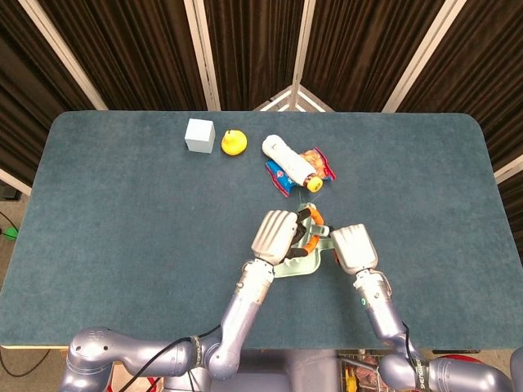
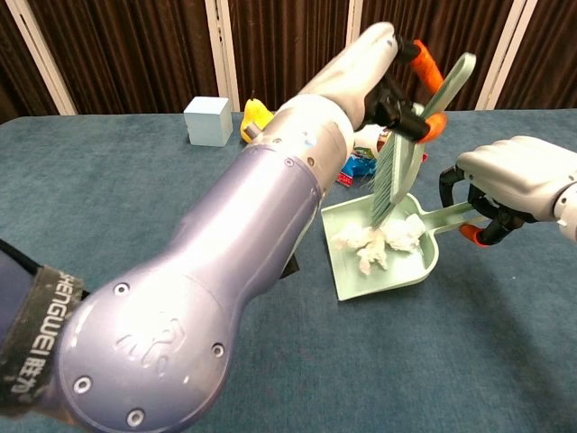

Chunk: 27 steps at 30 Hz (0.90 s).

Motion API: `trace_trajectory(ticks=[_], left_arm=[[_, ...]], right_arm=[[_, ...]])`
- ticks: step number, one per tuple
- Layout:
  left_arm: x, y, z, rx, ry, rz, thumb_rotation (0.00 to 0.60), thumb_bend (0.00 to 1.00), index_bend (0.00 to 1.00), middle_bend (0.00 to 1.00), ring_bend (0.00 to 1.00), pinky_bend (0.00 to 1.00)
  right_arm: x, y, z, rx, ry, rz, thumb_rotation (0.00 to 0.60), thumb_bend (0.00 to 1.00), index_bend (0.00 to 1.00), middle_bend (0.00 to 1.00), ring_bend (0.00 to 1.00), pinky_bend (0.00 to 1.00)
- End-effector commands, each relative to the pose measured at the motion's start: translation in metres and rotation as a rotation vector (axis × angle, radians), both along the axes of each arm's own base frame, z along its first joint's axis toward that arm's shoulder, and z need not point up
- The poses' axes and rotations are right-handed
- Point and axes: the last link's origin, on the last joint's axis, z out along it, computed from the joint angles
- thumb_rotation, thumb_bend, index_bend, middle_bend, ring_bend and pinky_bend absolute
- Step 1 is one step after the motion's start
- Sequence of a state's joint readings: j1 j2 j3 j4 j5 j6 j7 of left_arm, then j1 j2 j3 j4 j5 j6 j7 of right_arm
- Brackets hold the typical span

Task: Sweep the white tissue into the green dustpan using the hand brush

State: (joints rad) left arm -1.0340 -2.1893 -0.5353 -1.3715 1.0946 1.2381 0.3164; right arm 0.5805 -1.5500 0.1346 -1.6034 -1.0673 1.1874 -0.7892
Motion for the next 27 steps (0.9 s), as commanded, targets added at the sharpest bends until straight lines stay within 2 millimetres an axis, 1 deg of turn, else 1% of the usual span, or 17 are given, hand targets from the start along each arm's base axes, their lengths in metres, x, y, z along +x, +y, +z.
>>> trace_trajectory(ticks=[1,5,9,15,17,20,23,27], left_arm=[[-0.005,0.000,0.008,0.016,-0.029,-0.007,0.600,0.61,0.77,1.00,1.00,1.00],[-0.020,0.003,0.020,0.036,-0.003,-0.001,0.600,0.61,0.77,1.00,1.00,1.00],[-0.035,0.006,0.027,0.048,0.033,0.011,0.600,0.61,0.77,1.00,1.00,1.00],[-0.066,0.006,0.036,0.052,0.158,0.013,0.600,0.61,0.77,1.00,1.00,1.00],[-0.077,0.004,0.035,0.036,0.195,0.019,0.600,0.61,0.77,1.00,1.00,1.00],[-0.085,0.001,0.030,0.006,0.206,0.034,0.600,0.61,0.77,1.00,1.00,1.00],[-0.087,-0.003,0.023,-0.019,0.209,0.041,0.600,0.61,0.77,1.00,1.00,1.00],[-0.086,-0.010,0.015,-0.038,0.216,0.028,0.600,0.61,0.77,1.00,1.00,1.00]], right_arm=[[-0.001,0.001,0.002,-0.001,0.003,0.000,0.600,0.52,0.69,0.86,0.87,0.88],[-0.005,0.003,0.002,0.004,0.007,-0.010,0.600,0.52,0.69,0.86,0.87,0.88],[-0.004,0.006,0.001,0.012,0.008,-0.007,0.600,0.52,0.69,0.86,0.87,0.88],[-0.004,0.011,-0.002,0.020,0.007,-0.010,0.600,0.52,0.69,0.86,0.87,0.88],[-0.003,0.012,-0.004,0.025,0.008,-0.012,0.600,0.52,0.69,0.86,0.87,0.88],[-0.002,0.013,-0.006,0.030,0.011,-0.008,0.600,0.52,0.69,0.86,0.87,0.88],[-0.001,0.015,-0.007,0.038,0.017,-0.001,0.600,0.52,0.69,0.86,0.87,0.88],[0.000,0.013,-0.008,0.038,0.015,-0.002,0.600,0.52,0.69,0.86,0.87,0.88]])
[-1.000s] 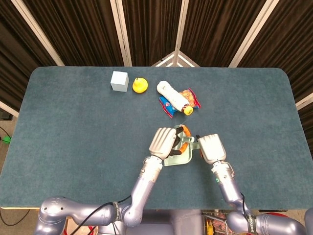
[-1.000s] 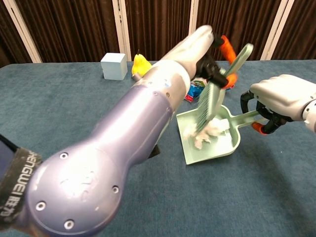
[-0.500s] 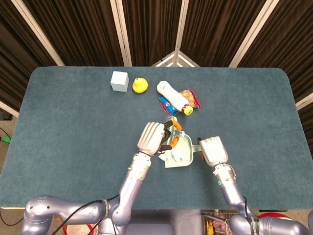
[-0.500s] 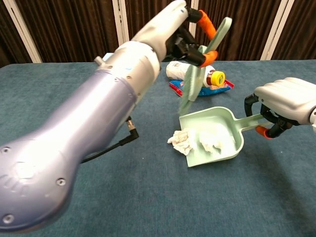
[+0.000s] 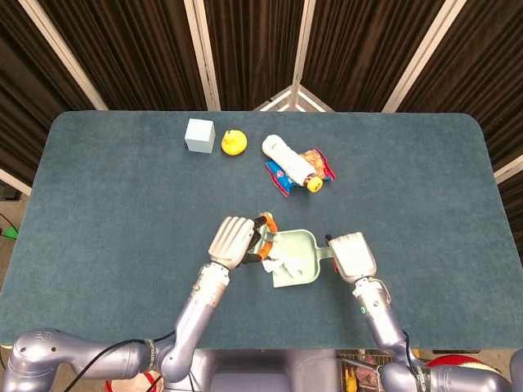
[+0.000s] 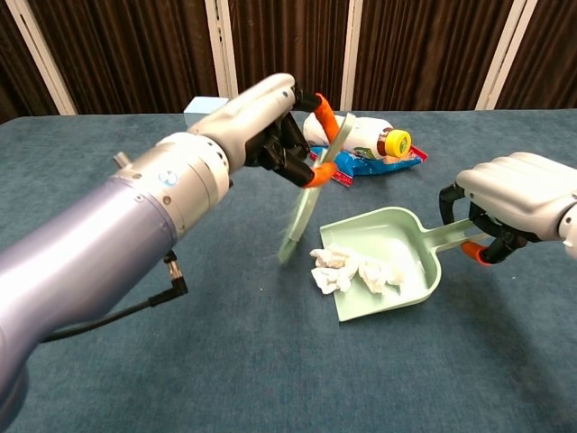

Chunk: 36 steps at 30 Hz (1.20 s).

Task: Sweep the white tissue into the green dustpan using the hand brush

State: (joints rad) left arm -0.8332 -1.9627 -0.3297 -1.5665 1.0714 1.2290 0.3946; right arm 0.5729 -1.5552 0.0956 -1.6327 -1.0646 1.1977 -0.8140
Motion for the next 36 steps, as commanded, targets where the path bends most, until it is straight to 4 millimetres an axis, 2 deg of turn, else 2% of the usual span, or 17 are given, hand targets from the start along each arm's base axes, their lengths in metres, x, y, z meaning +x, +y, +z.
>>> trace_trajectory(ticks=[1,15,26,36], left_arm=[[0.001,-0.004,-0.005,-0.013,0.002,-0.005,0.600,0.61,0.77,1.00,1.00,1.00],[0.018,-0.019,-0.032,-0.056,-0.025,-0.007,0.600,0.61,0.77,1.00,1.00,1.00],[0.051,-0.026,-0.056,-0.054,-0.123,-0.004,0.600,0.59,0.77,1.00,1.00,1.00],[0.059,-0.027,-0.055,-0.041,-0.161,-0.015,0.600,0.58,0.76,1.00,1.00,1.00]], right_arm=[[0.000,0.002,-0.001,0.003,0.000,-0.003,0.600,0.52,0.69,0.86,0.87,0.88],[0.002,0.002,-0.004,0.002,-0.003,-0.001,0.600,0.52,0.69,0.86,0.87,0.88],[0.005,0.004,-0.002,0.002,-0.004,0.007,0.600,0.52,0.69,0.86,0.87,0.88],[0.006,0.004,0.000,0.002,-0.008,0.006,0.600,0.52,0.69,0.86,0.87,0.88]])
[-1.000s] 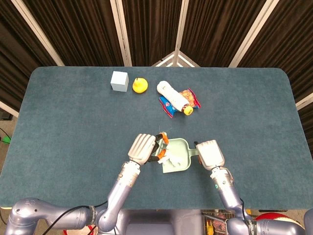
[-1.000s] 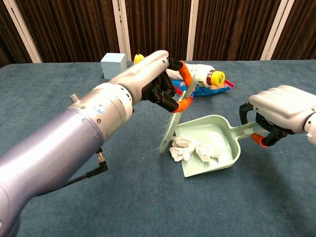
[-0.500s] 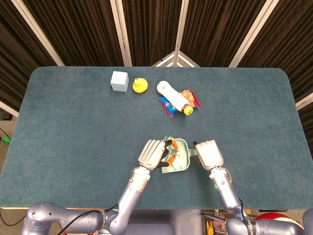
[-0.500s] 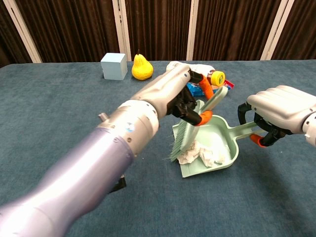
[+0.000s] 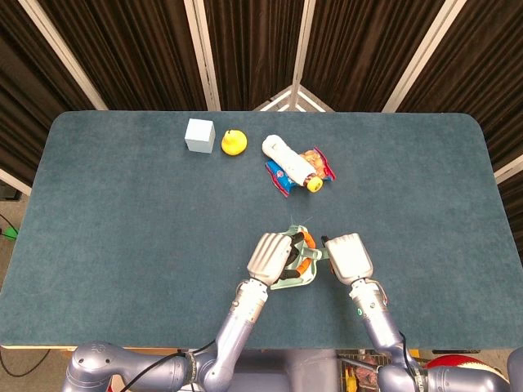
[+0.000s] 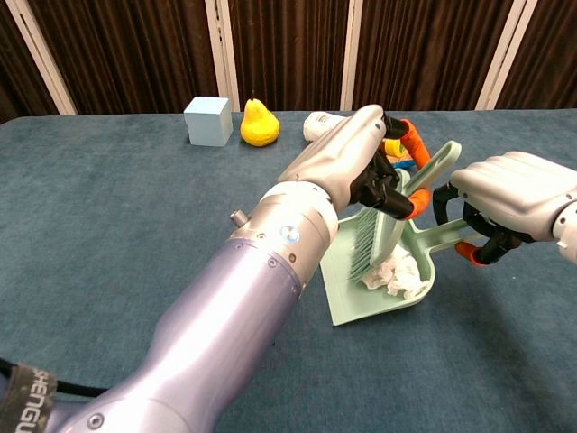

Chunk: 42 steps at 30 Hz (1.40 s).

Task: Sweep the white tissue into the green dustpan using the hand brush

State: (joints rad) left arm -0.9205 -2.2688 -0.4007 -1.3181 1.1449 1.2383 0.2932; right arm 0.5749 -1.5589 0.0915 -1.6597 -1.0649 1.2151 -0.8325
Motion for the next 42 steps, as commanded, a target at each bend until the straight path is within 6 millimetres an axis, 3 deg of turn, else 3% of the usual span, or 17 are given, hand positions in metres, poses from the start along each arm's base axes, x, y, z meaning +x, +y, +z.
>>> trace_trajectory(ticks=[1,28,42], left_arm=[[0.002,0.000,0.001,0.005,-0.008,-0.003,0.600,0.58,0.76,1.00,1.00,1.00],[-0.001,0.002,0.004,0.015,-0.015,0.002,0.600,0.57,0.76,1.00,1.00,1.00],[0.008,0.014,0.042,0.082,-0.069,-0.019,0.600,0.57,0.76,1.00,1.00,1.00]], right_arm=[[0.000,0.000,0.001,0.002,-0.002,-0.002,0.600,0.52,0.69,0.86,0.87,0.88],[-0.001,0.004,-0.003,0.012,-0.001,-0.016,0.600,0.52,0.69,0.86,0.87,0.88],[-0.006,0.003,-0.001,0.009,0.005,-0.032,0.600,0.52,0.69,0.86,0.87,0.88]])
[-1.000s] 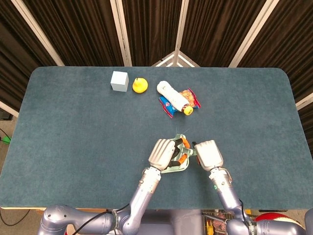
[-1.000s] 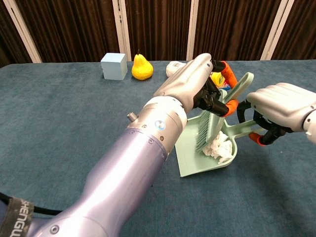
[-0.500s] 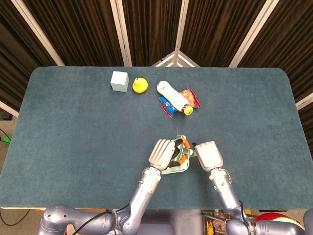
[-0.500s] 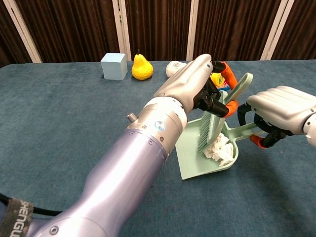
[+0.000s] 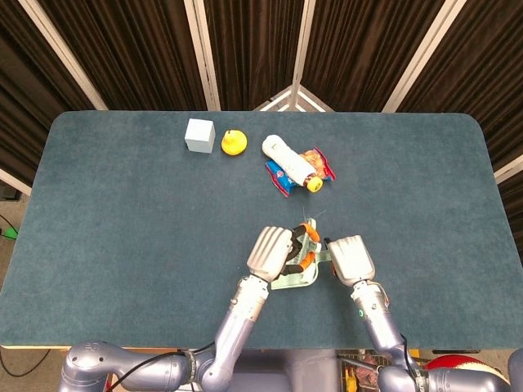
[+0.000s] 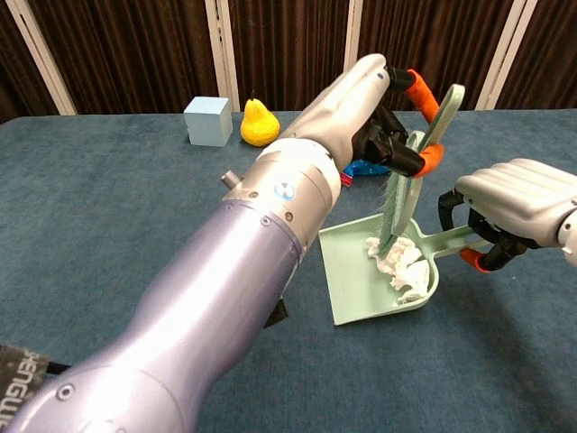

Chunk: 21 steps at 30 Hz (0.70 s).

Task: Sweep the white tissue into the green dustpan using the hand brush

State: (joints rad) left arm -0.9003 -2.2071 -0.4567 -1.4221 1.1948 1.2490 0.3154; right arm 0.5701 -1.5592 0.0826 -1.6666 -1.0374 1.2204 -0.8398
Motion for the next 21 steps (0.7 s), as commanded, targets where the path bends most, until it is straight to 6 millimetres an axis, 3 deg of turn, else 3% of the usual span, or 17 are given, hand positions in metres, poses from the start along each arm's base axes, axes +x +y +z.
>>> trace_trajectory(ticks=[1,12,15,17,19,21], left_arm=[[0.000,0.004,0.012,0.023,-0.008,-0.003,0.600,0.57,0.76,1.00,1.00,1.00],[-0.027,0.029,0.053,0.126,0.050,0.006,0.600,0.57,0.76,1.00,1.00,1.00],[-0.041,0.037,0.063,0.149,0.080,0.021,0.600,0.57,0.76,1.00,1.00,1.00],[-0.048,0.041,0.068,0.164,0.098,0.027,0.600,0.57,0.76,1.00,1.00,1.00],[-0.056,0.045,0.074,0.176,0.108,0.038,0.600,0.57,0.76,1.00,1.00,1.00],[-0.064,0.049,0.081,0.183,0.108,0.060,0.600,0.57,0.76,1.00,1.00,1.00]], right_arm=[[-0.001,0.001,0.000,0.000,0.001,0.000,0.600,0.52,0.69,0.86,0.87,0.88],[0.000,0.002,0.000,0.001,0.000,-0.007,0.600,0.52,0.67,0.86,0.87,0.88],[0.000,0.003,0.000,0.004,0.008,-0.008,0.600,0.52,0.48,0.86,0.87,0.88],[0.000,0.004,0.000,0.007,0.015,-0.013,0.600,0.52,0.23,0.86,0.87,0.88],[-0.001,0.004,-0.001,0.012,0.027,-0.018,0.600,0.52,0.06,0.86,0.87,0.88],[0.000,0.004,-0.002,0.016,0.034,-0.025,0.600,0.52,0.00,0.86,0.87,0.88]])
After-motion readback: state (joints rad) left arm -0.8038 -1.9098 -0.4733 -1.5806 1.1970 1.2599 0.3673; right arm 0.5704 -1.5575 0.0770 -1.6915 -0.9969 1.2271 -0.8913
